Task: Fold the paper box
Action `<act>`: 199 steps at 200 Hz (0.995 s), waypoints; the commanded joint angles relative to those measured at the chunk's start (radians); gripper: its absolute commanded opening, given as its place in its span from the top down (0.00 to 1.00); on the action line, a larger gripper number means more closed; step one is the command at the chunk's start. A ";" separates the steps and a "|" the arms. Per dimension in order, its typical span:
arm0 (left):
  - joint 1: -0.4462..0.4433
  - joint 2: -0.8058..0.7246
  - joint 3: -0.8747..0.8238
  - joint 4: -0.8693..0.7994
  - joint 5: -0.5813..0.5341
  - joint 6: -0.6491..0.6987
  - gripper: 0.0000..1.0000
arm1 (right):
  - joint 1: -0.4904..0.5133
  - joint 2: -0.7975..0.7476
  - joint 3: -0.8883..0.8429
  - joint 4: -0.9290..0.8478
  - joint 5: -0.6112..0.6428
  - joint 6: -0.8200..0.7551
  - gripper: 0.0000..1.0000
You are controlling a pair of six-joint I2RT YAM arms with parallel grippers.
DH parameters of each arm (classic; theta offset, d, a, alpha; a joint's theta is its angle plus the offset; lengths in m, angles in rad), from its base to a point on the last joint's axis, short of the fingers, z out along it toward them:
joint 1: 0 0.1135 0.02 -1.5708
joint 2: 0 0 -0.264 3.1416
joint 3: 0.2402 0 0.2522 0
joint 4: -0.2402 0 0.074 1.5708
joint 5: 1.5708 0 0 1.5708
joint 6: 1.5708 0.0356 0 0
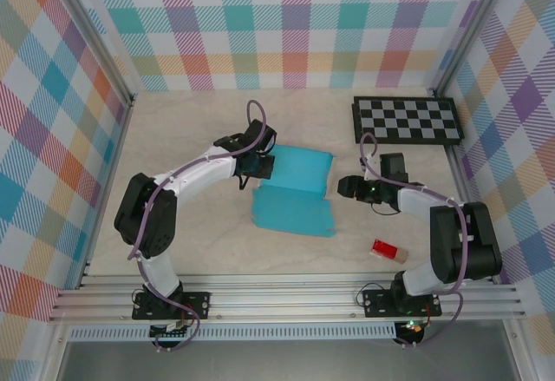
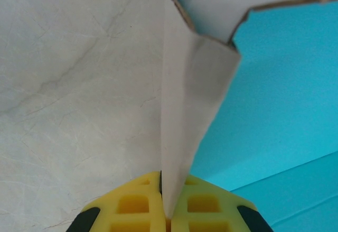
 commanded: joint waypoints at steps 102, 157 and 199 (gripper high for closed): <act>0.007 0.018 0.016 0.018 0.045 0.006 1.00 | 0.096 0.153 0.167 0.010 -0.129 -0.016 0.49; 0.006 0.007 0.012 0.024 0.049 0.001 1.00 | 0.168 0.175 0.200 -0.038 -0.023 -0.043 0.54; 0.006 0.018 0.010 0.021 0.042 0.012 1.00 | 0.155 0.093 0.113 0.055 -0.160 -0.012 0.40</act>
